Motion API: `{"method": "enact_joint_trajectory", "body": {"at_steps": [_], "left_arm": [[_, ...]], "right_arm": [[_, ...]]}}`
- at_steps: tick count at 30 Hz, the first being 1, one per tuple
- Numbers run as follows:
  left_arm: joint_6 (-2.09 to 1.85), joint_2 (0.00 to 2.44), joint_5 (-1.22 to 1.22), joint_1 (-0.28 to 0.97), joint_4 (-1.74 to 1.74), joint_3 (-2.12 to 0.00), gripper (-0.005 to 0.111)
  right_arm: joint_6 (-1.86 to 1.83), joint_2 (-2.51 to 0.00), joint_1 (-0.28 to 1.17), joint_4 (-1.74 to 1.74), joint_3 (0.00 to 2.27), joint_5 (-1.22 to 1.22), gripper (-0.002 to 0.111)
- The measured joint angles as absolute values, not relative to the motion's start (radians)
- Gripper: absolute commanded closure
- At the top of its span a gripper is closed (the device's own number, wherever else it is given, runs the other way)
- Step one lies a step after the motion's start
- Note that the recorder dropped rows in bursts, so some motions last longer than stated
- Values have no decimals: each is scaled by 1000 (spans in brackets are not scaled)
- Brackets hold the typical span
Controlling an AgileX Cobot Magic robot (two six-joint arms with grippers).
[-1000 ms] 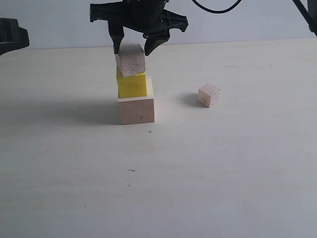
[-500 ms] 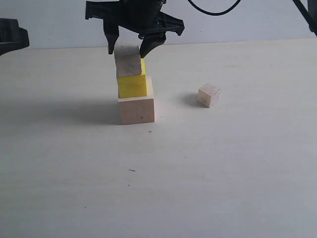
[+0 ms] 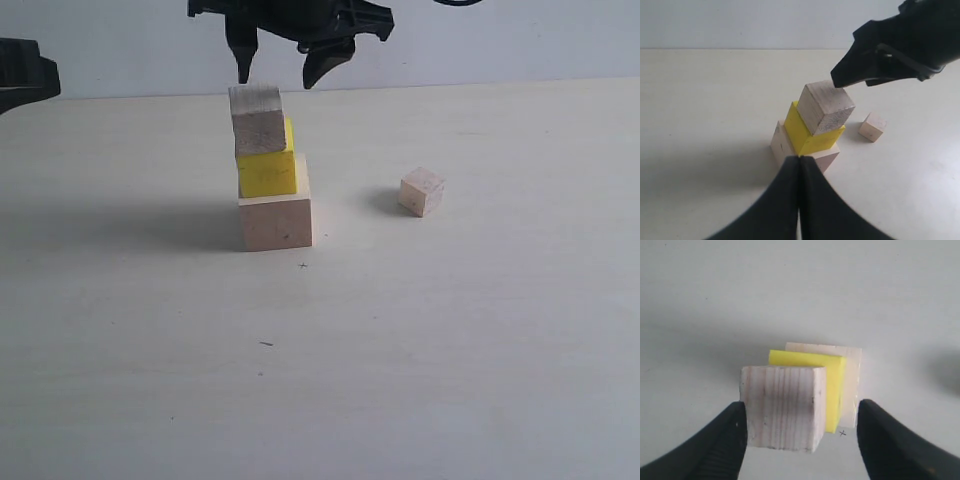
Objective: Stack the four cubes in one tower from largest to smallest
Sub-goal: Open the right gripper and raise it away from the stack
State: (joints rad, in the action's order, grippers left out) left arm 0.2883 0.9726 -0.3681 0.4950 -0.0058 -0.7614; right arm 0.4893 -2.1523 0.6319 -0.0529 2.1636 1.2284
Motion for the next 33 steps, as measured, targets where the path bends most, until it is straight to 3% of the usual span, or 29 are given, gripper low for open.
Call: {"method": "enact_joint_trajectory", "body": {"at_steps": [2, 8, 16, 26, 33], "left_arm": [[288, 990, -368, 495, -6, -761, 107], [288, 1013, -370, 495, -6, -761, 107], [288, 1013, -366, 495, -6, -761, 107], [288, 1013, -368, 495, 0, -761, 107], [288, 1013, -368, 495, 32, -761, 107]], "right_arm": [[489, -2126, 632, -46, 2164, 1228, 61], [429, -2064, 632, -23, 2164, 1228, 108], [321, -1972, 626, 245, 2164, 1228, 108], [182, -1944, 455, 168, 2162, 1228, 108], [96, -1818, 375, 141, 1806, 1203, 108]]}}
